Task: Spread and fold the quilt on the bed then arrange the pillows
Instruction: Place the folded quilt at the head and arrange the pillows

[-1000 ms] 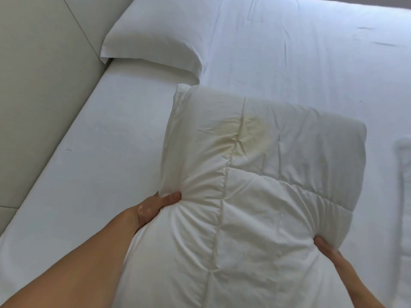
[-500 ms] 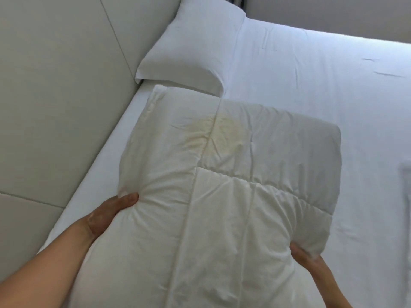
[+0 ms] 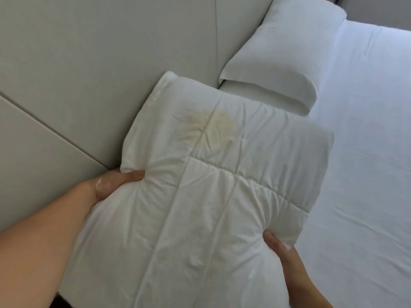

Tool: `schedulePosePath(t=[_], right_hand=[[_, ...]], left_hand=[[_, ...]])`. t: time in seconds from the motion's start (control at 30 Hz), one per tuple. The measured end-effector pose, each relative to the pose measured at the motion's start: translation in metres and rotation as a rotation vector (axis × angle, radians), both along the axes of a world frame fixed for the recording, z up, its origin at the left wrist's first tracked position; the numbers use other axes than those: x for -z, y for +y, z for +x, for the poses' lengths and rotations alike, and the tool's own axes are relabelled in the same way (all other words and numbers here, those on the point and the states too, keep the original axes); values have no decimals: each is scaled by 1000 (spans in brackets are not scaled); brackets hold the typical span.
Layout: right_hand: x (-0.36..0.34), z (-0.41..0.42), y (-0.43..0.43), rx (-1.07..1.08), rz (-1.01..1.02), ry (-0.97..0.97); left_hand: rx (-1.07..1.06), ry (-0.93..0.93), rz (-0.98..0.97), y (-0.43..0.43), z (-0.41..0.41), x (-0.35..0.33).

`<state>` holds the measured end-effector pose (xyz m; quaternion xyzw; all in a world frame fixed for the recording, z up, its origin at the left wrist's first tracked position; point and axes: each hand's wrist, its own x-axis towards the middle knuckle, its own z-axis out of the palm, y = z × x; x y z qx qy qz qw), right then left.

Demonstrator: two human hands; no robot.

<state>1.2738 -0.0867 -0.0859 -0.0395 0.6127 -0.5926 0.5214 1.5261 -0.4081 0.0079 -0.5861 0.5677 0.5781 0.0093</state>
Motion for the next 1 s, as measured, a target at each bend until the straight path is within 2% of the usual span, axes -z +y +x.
schedulePosePath(t=[0.1, 0.23, 0.33, 0.4, 0.43, 0.5, 0.63, 0.73, 0.87, 1.0], right_hand=[[14, 9, 2, 34, 33, 26], [22, 0, 1, 34, 58, 27], [15, -18, -9, 46, 17, 25], [12, -32, -17, 68, -2, 33], [11, -38, -24, 75, -3, 29], [8, -53, -36, 156, 56, 16], [23, -99, -46, 235, 149, -267], [25, -140, -63, 231, 199, -214], [19, -168, -96, 203, 136, -114], [47, -187, -105, 307, 135, -254]], left_hand=[[33, -52, -65, -1, 8, 36], [94, -177, -145, -6, 6, 42], [109, -280, -426, -9, -17, 29], [80, -200, -627, -13, -56, 12], [137, -169, -711, -15, -77, 5], [371, -245, -839, -17, -122, 1], [699, -447, -911, -11, -206, 5], [783, -506, -935, -11, -241, 24], [812, -592, -940, -13, -253, 69], [838, -657, -944, -8, -253, 101]])
